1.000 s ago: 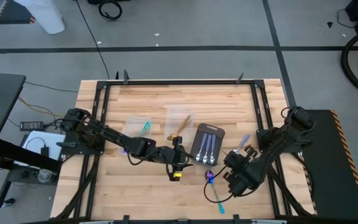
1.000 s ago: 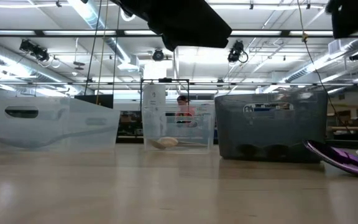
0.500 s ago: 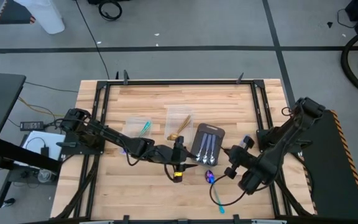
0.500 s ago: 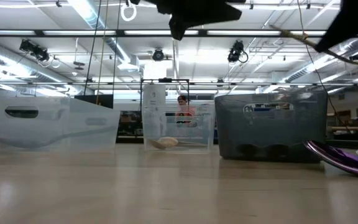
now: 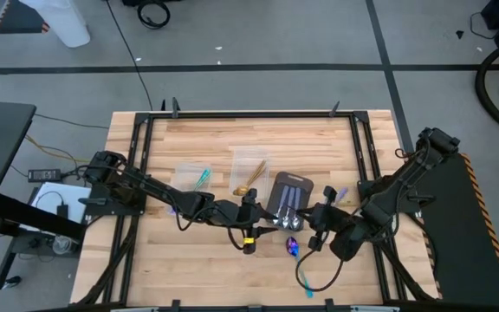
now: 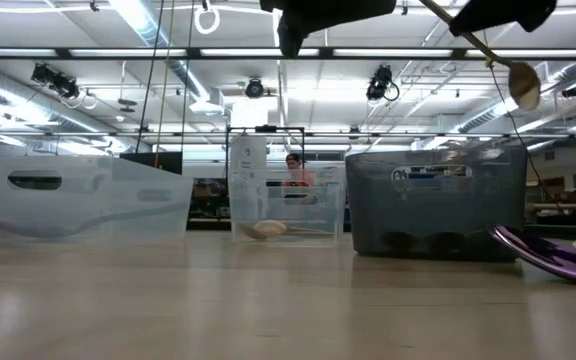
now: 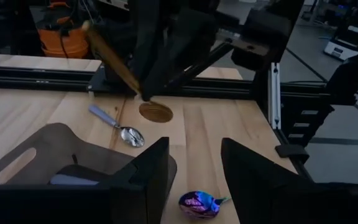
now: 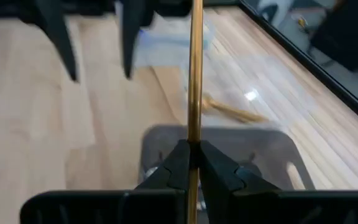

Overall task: Sort silverware by color (type)
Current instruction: Put the gold spoon into the right transparent bin

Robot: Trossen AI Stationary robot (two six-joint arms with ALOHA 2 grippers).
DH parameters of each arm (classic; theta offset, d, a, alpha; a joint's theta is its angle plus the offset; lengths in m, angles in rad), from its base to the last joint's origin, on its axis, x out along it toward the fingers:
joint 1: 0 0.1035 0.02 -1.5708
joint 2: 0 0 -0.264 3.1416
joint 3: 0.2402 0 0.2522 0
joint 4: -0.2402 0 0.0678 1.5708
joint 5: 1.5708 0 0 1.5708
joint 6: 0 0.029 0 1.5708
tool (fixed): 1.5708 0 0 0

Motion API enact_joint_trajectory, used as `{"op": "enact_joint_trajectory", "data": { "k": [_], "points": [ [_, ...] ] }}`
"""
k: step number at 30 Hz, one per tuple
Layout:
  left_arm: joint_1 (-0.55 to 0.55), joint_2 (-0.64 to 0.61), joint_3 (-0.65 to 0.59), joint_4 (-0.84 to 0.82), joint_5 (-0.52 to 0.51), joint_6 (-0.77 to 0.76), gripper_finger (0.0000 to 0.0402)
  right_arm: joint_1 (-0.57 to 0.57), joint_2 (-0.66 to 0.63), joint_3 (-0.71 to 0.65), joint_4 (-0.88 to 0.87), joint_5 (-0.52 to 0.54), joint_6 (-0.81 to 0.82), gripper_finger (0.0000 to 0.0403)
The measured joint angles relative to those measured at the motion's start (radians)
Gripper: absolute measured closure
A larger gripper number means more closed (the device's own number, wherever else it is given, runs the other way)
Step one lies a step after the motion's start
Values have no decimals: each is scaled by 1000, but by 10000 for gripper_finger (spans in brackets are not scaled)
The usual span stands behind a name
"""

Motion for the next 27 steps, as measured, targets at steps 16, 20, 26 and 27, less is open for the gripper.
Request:
{"op": "enact_joint_trajectory", "data": {
  "k": [16, 20, 26, 27],
  "points": [
    [20, 0, 0, 118, -6, 0, 246, -59, -66, -307, 908, -129, -485, 370],
    [23, 0, 0, 128, -5, 1, 246, -75, -66, -364, 1059, -141, -540, 370],
    [42, 0, 0, 182, -6, 1, 246, -107, -66, -397, 1152, -205, -566, 370],
    [45, 0, 0, 194, -6, 1, 246, -110, -66, -398, 1155, -206, -568, 370]
  ]
}}
